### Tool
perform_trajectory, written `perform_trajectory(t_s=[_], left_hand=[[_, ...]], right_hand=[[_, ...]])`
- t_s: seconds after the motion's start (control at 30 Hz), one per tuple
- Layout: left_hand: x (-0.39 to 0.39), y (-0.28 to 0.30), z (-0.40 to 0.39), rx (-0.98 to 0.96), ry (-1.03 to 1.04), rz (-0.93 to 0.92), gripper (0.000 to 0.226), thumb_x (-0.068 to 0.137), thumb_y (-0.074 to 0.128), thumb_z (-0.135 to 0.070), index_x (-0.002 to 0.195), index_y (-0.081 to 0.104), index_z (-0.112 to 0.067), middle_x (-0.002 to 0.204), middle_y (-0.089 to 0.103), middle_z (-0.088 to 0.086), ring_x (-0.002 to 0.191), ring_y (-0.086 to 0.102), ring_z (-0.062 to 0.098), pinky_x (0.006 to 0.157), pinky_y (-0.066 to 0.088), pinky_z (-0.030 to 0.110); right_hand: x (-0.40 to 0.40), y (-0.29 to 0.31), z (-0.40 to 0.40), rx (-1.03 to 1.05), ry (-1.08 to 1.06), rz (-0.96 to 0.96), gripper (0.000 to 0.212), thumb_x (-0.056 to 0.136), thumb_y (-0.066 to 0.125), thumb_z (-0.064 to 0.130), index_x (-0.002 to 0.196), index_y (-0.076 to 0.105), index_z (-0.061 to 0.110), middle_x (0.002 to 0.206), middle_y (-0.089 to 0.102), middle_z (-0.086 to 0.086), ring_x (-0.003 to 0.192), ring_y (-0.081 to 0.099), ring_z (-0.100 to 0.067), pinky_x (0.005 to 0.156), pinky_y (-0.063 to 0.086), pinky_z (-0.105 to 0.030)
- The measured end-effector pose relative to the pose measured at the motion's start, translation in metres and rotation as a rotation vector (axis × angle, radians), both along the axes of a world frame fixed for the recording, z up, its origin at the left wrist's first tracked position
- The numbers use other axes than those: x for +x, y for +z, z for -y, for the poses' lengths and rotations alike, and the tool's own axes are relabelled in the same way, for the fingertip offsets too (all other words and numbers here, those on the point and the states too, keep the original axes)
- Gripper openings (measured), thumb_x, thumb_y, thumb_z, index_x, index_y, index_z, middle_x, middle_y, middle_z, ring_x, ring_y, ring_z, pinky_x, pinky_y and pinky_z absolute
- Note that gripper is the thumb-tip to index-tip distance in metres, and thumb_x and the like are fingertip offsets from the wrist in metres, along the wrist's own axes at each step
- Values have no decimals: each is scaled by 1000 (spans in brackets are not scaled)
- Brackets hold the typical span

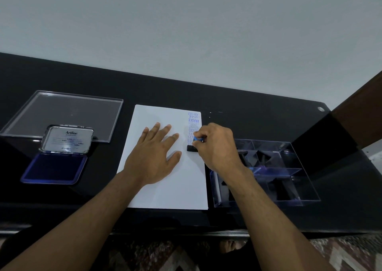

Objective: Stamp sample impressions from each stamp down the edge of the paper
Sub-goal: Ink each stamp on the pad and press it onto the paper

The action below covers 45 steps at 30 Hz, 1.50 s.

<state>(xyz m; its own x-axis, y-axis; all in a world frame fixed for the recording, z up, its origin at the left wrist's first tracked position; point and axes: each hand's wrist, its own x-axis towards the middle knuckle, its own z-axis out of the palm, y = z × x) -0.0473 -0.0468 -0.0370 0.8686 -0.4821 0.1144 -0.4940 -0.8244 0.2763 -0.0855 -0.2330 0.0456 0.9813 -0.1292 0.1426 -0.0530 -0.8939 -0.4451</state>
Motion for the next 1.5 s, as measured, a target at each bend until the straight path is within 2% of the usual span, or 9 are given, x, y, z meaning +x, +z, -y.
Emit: perform_trajectory(t_s=[0.4,0.6,0.67,0.73,0.83,0.93,1.03,1.3,1.5], left_hand=[[0,-1,0,-14,0,8,82,91,7,-72,155,35,-31,167,19,-1,156,6,24,126,9,48],[0,-1,0,-13,-1,13,80,91,9,-71,155,35,-30,167,19,-2,156,6,23,126,7,47],[0,-1,-1,-18,-4,16,79,92,11,-70,155,36,-30,167,21,-1,156,7,24,126,7,47],[-1,0,-1,-24,-8,17,79,92,11,-70,155,37,-30,167,20,-1,156,6,24,126,7,46],[-3,1,-2,-31,-11,12,78,92,11,-70,155,36,-30,167,19,-2,156,5,23,126,7,47],[-4,2,-2,-34,-13,16,77,93,12,-69,154,37,-30,167,20,-1,156,6,23,126,7,47],[-3,2,-1,-34,-13,14,77,93,12,-69,154,37,-30,167,20,-1,156,6,23,126,6,46],[-3,2,-2,-36,-13,8,77,92,12,-69,154,37,-30,167,20,-2,156,5,23,126,4,45],[-3,3,-1,-33,-12,6,78,92,11,-70,154,36,-30,167,20,-2,156,5,23,126,4,45]], right_hand=[[2,0,-2,-15,-18,-18,17,88,73,18,104,74,13,109,67,-1,92,65,-13,74,47,-15],[3,-1,-2,1,-14,-11,18,87,74,19,105,74,13,111,68,-1,91,66,-14,76,49,-17],[2,1,0,13,-5,7,13,87,74,16,100,74,13,104,68,0,85,65,-12,77,53,-20],[-1,3,3,85,-20,99,8,84,74,14,92,75,15,93,69,5,75,64,-7,76,56,-23],[-7,8,10,381,-183,255,10,80,75,12,86,74,20,81,70,11,72,66,-3,68,57,-20],[-12,12,14,710,-360,299,12,78,73,11,84,72,20,74,71,4,66,70,-12,60,60,-35],[-14,14,14,882,-445,294,11,79,72,6,84,70,15,72,71,-3,55,67,-16,51,54,-31],[-15,13,12,1038,-509,291,9,79,69,0,86,70,6,68,69,-8,53,65,-19,53,56,-32],[-15,9,10,1038,-517,297,9,78,69,0,83,71,8,71,71,-10,55,66,-20,54,57,-33]])
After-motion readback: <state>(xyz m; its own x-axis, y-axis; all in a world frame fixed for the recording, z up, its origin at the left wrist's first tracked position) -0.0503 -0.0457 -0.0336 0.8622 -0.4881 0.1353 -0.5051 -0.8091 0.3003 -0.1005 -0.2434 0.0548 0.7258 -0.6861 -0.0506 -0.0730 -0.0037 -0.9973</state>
